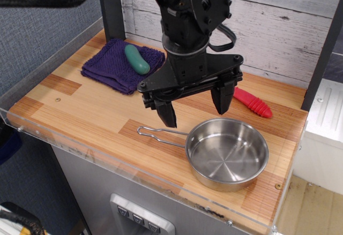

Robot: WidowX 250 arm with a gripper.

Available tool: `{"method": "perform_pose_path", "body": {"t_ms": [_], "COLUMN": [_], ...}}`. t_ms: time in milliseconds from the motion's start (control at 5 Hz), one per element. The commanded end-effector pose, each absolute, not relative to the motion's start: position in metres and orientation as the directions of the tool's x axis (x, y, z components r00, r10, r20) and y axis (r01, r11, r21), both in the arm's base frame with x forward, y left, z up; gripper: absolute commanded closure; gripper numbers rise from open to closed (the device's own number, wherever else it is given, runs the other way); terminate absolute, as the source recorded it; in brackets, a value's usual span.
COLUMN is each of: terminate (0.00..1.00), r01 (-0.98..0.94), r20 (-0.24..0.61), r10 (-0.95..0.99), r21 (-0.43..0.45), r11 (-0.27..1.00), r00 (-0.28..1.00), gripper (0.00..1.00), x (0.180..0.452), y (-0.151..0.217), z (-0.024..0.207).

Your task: Place the pan on the left edge of the table.

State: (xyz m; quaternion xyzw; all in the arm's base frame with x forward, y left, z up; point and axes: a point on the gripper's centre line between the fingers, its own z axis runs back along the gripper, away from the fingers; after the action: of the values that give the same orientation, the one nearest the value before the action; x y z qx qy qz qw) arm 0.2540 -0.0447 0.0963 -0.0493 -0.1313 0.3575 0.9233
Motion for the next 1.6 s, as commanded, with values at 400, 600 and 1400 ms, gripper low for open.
{"method": "perform_pose_path", "body": {"t_ms": [400, 600, 1400], "terminate": [0.00, 0.00, 0.00], "r01": [-0.604, -0.597, -0.619], "r20": [0.173, 0.166, 0.159], "r10": [0.619, 0.611, 0.627], "r21": [-0.139, -0.126, -0.101], "r11": [0.785, 0.792, 0.779], "r00": [0.766, 0.774, 0.763], "gripper": [0.00, 0.00, 1.00], "x": [0.243, 0.242, 0.258], "y": [-0.057, -0.058, -0.064], "z": [0.060, 0.045, 0.013]}}
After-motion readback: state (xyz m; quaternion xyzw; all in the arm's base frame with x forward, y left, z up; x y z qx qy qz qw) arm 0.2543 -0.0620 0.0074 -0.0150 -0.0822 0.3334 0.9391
